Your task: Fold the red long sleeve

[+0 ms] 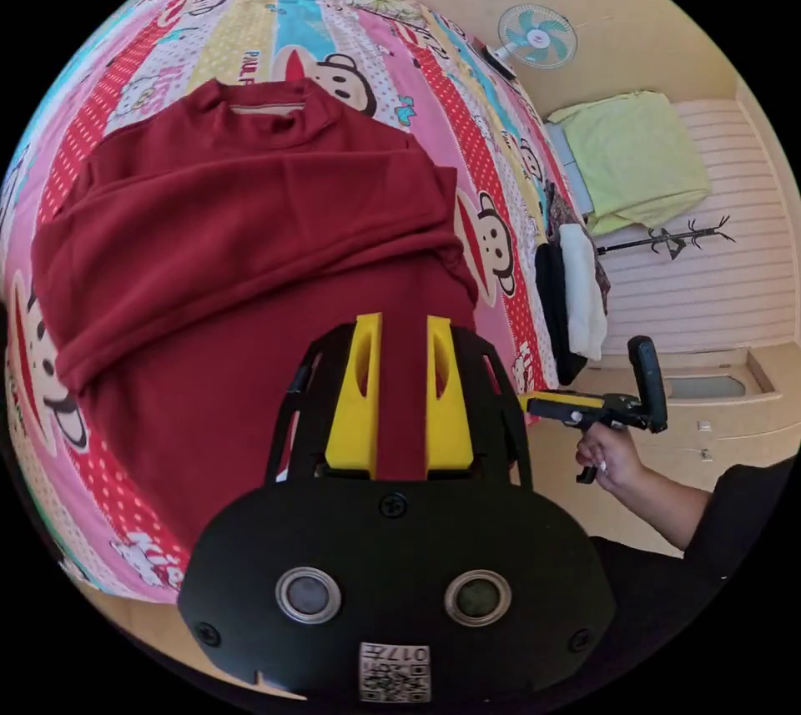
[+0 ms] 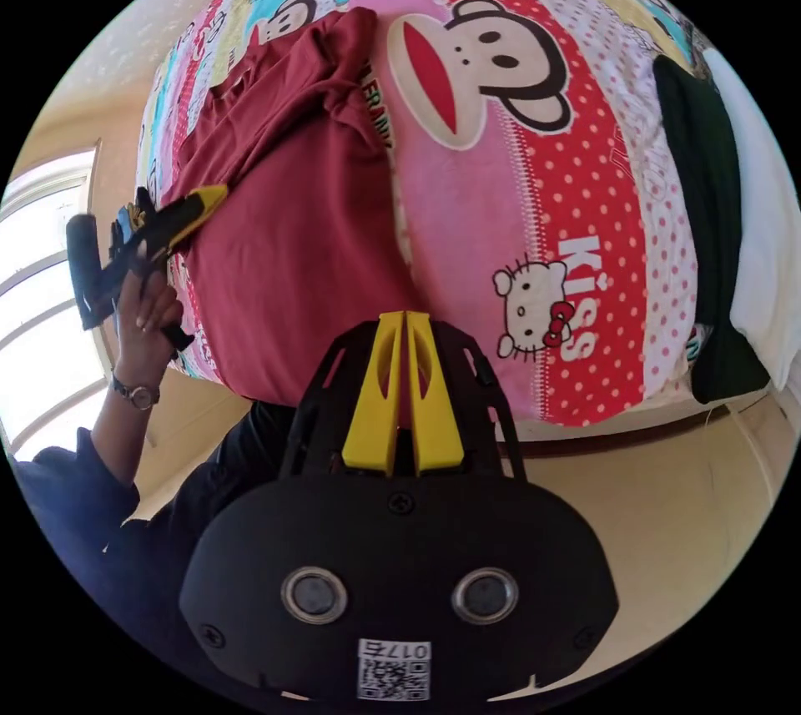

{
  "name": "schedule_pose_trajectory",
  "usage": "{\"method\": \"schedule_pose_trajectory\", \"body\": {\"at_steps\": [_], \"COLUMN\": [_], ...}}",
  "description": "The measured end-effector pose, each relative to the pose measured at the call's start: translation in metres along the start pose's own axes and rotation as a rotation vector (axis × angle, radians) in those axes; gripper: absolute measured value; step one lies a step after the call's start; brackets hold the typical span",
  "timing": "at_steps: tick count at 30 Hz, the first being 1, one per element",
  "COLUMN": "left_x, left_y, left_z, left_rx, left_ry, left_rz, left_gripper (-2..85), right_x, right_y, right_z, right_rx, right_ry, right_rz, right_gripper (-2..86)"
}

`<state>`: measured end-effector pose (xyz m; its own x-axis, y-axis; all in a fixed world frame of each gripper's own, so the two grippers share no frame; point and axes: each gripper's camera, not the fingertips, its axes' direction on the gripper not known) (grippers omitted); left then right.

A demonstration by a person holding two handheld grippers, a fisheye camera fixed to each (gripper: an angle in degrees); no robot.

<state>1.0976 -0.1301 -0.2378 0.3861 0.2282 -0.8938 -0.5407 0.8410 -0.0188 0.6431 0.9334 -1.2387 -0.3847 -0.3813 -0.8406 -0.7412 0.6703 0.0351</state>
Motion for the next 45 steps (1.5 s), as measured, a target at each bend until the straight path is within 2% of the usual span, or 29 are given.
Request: {"method": "schedule_pose_trajectory", "body": {"at_steps": [5,9,12,17,20,22,26,29,30,32,34,36,39,41,45], "left_x": [-0.066,-0.122,-0.136,-0.145,-0.153,-0.163,-0.184,-0.176,-0.171,-0.165,-0.158,-0.146,-0.138,-0.130,-0.111], "left_y": [0.115,0.205,0.245,0.271,0.264,0.255,0.239,0.238,0.241,0.243,0.243,0.238,0.240,0.246,0.281], "left_z": [-0.064,-0.073,-0.067,-0.030,-0.021,-0.019,-0.014,-0.040,-0.057,-0.093,-0.138,-0.209,-0.282,-0.309,-0.318], "left_rx": [0.056,-0.079,-0.181,-0.372,-0.351,-0.317,-0.353,-0.421,-0.425,-0.374,-0.276,-0.086,0.108,0.135,0.050], "left_ry": [-0.147,-0.119,-0.074,-0.015,-0.057,-0.033,0.108,0.110,0.167,0.317,0.461,0.633,0.745,0.739,0.762], "left_rz": [-0.297,-0.458,-0.469,-0.423,-0.416,-0.436,-0.516,-0.463,-0.440,-0.415,-0.393,-0.334,-0.327,-0.331,-0.401], "left_gripper": [13.9,15.6,15.8,16.6,16.4,15.3,6.0,4.1,3.8,3.5,3.4,3.6,3.8,3.8,3.5], "right_x": [0.031,0.049,0.058,0.067,0.072,0.080,0.091,0.076,0.067,0.060,0.054,0.047,0.036,0.042,0.080], "right_y": [0.014,0.022,0.034,0.055,0.054,0.040,0.027,0.030,0.036,0.042,0.045,0.048,0.062,0.075,0.122], "right_z": [-0.035,-0.033,-0.026,-0.005,-0.011,-0.012,0.001,-0.025,-0.045,-0.086,-0.155,-0.209,-0.279,-0.304,-0.314], "right_rx": [0.000,-0.139,-0.258,-0.489,-0.446,-0.416,-0.542,-0.591,-0.595,-0.561,-0.468,-0.393,-0.300,-0.268,-0.281], "right_ry": [-0.072,-0.101,-0.050,0.054,0.044,-0.056,-0.126,-0.110,-0.118,-0.165,-0.350,-0.477,-0.514,-0.525,-0.645], "right_rz": [-0.048,-0.101,-0.141,-0.211,-0.219,-0.175,-0.138,-0.278,-0.371,-0.446,-0.504,-0.554,-0.653,-0.662,-0.584], "right_gripper": [8.8,12.3,12.4,13.1,13.1,11.5,5.8,4.4,4.0,3.2,2.3,1.8,1.3,1.2,1.3]}}
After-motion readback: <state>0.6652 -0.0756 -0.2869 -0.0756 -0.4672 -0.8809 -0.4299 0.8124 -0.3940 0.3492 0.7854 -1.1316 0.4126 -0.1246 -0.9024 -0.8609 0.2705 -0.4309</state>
